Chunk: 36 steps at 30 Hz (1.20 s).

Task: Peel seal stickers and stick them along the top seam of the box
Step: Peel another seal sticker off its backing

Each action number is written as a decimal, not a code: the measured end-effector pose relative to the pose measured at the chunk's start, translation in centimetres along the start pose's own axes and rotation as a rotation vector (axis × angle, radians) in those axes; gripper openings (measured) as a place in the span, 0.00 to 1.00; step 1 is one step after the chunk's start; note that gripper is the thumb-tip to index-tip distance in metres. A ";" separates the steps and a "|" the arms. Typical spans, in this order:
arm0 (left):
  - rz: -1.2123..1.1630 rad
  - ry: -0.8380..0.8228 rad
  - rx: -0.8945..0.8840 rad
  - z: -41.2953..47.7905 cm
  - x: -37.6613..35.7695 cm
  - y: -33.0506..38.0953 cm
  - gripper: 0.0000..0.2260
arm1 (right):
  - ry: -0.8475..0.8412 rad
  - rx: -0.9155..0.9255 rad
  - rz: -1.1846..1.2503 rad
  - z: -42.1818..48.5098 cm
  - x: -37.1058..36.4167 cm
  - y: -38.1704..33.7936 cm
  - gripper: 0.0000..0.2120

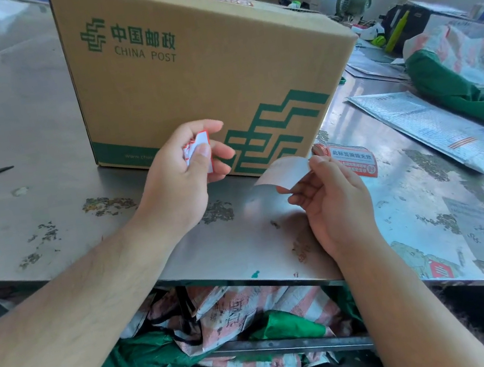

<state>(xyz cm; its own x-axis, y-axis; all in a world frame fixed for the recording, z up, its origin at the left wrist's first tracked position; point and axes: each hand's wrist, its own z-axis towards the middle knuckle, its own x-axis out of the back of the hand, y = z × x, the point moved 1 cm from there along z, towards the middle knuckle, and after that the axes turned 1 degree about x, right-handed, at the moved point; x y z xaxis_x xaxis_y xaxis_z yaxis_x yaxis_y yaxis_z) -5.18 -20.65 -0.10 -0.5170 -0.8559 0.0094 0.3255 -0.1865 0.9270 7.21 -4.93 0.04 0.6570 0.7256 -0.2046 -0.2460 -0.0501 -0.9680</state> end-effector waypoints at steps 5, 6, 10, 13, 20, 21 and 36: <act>0.061 -0.039 -0.035 -0.1 0.0 0.1 0.16 | 0.000 -0.013 0.004 0.0 0.0 -0.1 0.22; 0.097 -0.049 -0.056 -0.1 0.1 0.0 0.14 | -0.002 -0.009 0.001 0.0 0.0 -0.1 0.21; 0.111 -0.109 -0.037 -0.3 0.0 0.4 0.12 | 0.000 -0.008 -0.020 0.0 0.0 -0.1 0.22; 0.216 -0.172 -0.054 -0.7 -0.4 0.8 0.19 | -0.007 -0.006 -0.032 -0.1 -0.2 -0.1 0.22; 0.576 -0.231 -0.206 -1.4 -1.4 0.9 0.14 | -0.015 -0.017 -0.057 -0.2 -0.4 -0.3 0.25; 0.587 -0.219 -0.231 -1.4 -1.3 0.9 0.12 | -0.018 -0.015 -0.064 -0.3 -0.4 -0.4 0.25; 0.584 -0.030 -0.409 -1.5 -1.3 1.1 0.04 | -0.048 -0.044 0.005 0.0 -0.5 -0.2 0.15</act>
<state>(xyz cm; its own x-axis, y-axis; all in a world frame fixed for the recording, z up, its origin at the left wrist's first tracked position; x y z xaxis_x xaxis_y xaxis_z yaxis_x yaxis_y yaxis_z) -2.99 -20.49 0.31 -0.1872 -0.8589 0.4767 0.8239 0.1270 0.5523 6.93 -5.27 0.33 0.6206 0.7574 -0.2029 -0.2167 -0.0830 -0.9727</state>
